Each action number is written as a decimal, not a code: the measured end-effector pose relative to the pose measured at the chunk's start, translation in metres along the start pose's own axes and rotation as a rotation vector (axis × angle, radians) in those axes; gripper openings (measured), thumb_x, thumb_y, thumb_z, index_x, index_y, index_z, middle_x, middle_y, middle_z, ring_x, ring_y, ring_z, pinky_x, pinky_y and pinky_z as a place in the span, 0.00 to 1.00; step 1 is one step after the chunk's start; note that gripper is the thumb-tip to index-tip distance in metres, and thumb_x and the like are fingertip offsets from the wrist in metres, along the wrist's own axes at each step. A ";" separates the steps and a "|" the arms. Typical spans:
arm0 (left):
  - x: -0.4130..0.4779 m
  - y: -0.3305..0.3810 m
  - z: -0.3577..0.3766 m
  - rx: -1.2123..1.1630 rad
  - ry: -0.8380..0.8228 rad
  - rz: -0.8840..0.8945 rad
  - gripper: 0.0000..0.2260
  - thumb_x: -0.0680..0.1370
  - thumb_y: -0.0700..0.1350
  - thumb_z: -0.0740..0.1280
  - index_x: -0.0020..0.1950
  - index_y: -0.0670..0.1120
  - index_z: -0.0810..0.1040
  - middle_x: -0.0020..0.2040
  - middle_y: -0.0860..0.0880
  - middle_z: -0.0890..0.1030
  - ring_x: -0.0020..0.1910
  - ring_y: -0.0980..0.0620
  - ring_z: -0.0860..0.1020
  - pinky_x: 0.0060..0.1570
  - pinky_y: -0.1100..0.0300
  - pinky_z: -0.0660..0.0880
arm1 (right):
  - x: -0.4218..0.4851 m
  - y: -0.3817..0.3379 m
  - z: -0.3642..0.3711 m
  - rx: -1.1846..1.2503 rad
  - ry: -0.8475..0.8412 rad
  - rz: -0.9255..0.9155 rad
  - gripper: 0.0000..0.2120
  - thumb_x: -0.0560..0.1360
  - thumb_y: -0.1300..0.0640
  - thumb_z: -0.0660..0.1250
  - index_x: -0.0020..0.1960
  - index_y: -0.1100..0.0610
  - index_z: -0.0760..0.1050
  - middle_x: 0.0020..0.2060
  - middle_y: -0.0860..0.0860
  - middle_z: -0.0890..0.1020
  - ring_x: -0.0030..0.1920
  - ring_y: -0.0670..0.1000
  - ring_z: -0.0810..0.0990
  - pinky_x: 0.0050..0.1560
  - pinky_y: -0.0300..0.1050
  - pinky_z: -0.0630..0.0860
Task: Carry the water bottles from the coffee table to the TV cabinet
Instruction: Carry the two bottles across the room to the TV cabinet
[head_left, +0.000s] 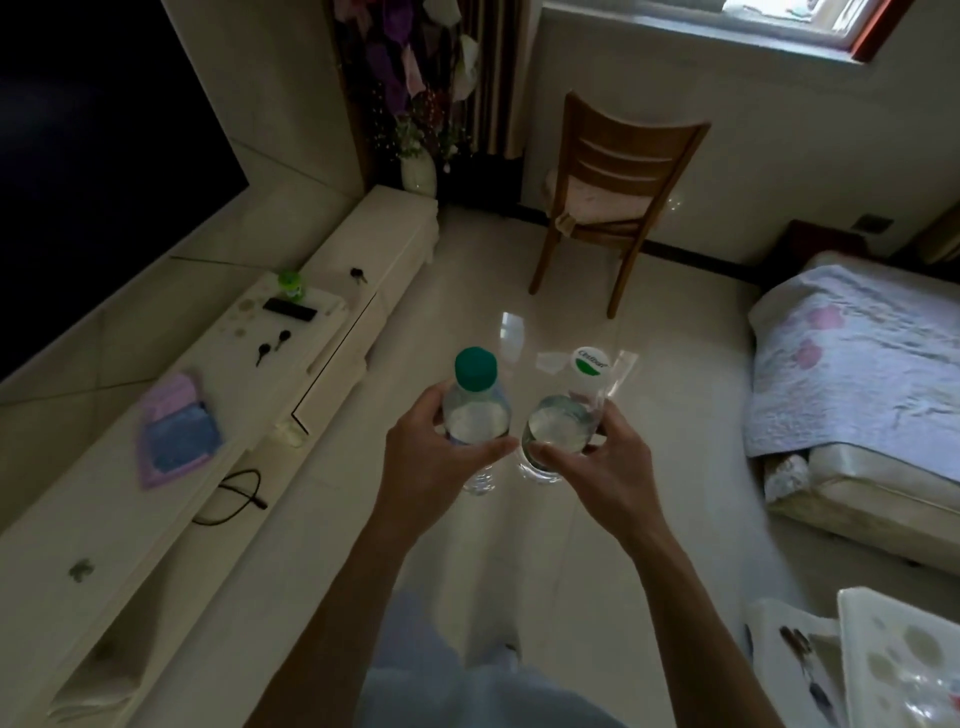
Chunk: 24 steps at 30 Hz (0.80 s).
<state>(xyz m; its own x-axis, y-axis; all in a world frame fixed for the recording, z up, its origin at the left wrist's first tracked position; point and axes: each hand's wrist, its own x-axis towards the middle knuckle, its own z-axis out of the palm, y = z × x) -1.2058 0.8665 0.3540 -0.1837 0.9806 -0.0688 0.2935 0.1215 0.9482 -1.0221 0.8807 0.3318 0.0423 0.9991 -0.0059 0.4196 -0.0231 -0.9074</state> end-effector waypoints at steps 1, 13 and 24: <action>0.010 0.002 0.004 0.003 0.005 0.000 0.30 0.60 0.50 0.80 0.60 0.48 0.76 0.49 0.56 0.81 0.48 0.59 0.81 0.47 0.62 0.80 | 0.010 0.001 -0.002 0.002 -0.003 -0.003 0.28 0.64 0.54 0.80 0.59 0.48 0.70 0.48 0.43 0.77 0.45 0.39 0.78 0.43 0.34 0.78; 0.158 -0.007 0.024 -0.019 -0.017 0.005 0.37 0.55 0.62 0.75 0.61 0.49 0.75 0.49 0.60 0.80 0.48 0.63 0.79 0.46 0.65 0.80 | 0.162 0.011 0.031 -0.092 -0.053 -0.020 0.30 0.65 0.50 0.80 0.62 0.49 0.71 0.53 0.48 0.80 0.49 0.45 0.80 0.48 0.42 0.81; 0.350 0.004 0.003 -0.012 -0.057 0.007 0.30 0.59 0.53 0.80 0.59 0.52 0.75 0.50 0.57 0.81 0.48 0.59 0.80 0.45 0.64 0.80 | 0.337 -0.024 0.076 -0.062 -0.028 0.047 0.27 0.64 0.52 0.80 0.58 0.44 0.70 0.47 0.36 0.78 0.47 0.41 0.80 0.45 0.37 0.79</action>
<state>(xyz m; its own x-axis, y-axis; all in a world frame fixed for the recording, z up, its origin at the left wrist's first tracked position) -1.2662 1.2102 0.3324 -0.1280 0.9886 -0.0790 0.2833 0.1128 0.9524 -1.0863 1.2210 0.3195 0.0379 0.9974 -0.0605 0.4736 -0.0713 -0.8778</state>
